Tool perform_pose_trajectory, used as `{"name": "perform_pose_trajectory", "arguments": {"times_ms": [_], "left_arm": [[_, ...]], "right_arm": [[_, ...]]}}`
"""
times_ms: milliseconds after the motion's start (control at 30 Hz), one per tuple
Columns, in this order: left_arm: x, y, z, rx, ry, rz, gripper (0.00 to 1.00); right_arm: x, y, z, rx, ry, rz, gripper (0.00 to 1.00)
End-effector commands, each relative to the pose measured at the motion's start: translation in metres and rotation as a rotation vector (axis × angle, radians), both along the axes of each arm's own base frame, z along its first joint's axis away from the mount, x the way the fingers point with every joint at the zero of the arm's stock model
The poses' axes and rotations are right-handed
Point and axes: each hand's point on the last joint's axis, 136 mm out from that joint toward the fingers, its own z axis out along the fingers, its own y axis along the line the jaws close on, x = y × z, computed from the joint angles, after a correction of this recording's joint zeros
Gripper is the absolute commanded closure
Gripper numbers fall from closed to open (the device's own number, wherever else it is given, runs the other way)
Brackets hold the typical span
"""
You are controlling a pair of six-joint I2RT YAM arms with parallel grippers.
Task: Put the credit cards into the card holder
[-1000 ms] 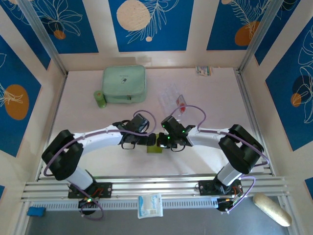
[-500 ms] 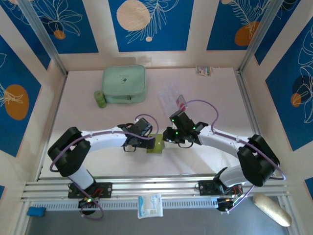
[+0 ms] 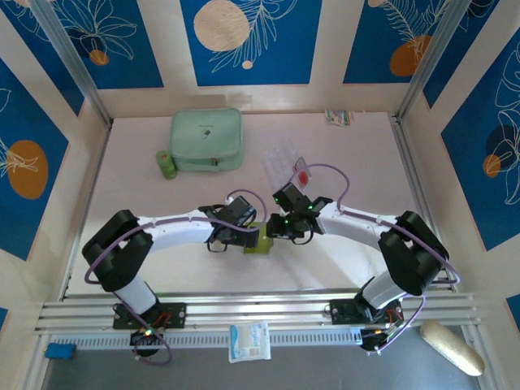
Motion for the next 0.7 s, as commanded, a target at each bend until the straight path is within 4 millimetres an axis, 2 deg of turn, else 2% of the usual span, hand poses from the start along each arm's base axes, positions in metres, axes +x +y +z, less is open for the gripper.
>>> {"name": "perform_pose_trajectory", "arguments": {"times_ms": [0,133,400,667], "left_arm": [[-0.009,0.02,-0.017,0.115,0.03,-0.006,0.0],[-0.009,0.019,-0.018,0.108,0.032,-0.004,0.0],[-0.008,0.018,-0.018,0.099,0.028,-0.002,0.0],[-0.008,0.016,-0.019,0.092,0.029,0.0,0.0]], "right_arm": [[0.0,-0.001,0.0,-0.029,0.002,0.013,0.77],[-0.001,-0.004,-0.006,-0.043,0.015,0.01,0.87],[-0.003,-0.006,-0.011,-0.03,0.035,0.002,1.0],[0.0,0.007,0.001,0.144,0.048,-0.024,1.0]]}}
